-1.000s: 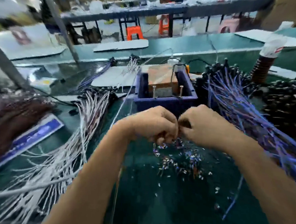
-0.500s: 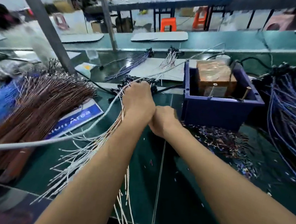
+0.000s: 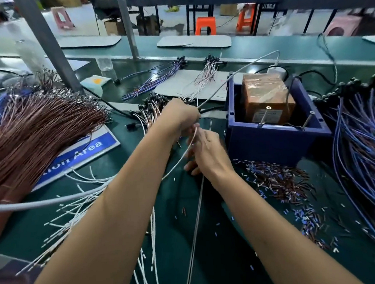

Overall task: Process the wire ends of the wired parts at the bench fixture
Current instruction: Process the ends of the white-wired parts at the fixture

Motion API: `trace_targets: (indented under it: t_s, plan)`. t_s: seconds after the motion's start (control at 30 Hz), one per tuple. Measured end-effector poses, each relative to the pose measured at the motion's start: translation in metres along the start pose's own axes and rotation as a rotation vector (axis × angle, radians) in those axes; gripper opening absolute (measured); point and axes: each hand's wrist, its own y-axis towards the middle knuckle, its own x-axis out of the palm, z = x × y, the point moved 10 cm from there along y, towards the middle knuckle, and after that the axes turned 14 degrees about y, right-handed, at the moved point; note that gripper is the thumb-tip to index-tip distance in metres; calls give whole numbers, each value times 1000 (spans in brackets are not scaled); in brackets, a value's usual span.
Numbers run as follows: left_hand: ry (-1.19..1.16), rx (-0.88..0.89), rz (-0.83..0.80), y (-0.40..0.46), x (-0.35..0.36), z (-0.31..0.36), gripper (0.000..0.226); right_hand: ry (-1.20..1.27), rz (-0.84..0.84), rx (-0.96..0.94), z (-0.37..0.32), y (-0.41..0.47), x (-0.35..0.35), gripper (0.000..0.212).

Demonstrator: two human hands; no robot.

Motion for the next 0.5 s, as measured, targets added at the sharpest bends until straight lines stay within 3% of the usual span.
trace_targets:
  t_s: [0.07,0.17,0.37,0.5]
  plan:
    - [-200,-23,-81,-11,8,1,13,326,13,80,0,-11,-3,48]
    - [-281,18,-132,-28,10,5,16,639,-10,170,-8,-27,-2,57]
    - [-225,118,-97,-60,-5,18,14,606,-88,174,-32,-52,-18,42]
    - [-289,176,-58,-78,-25,41,16,561,-121,55,-66,-67,-40,19]
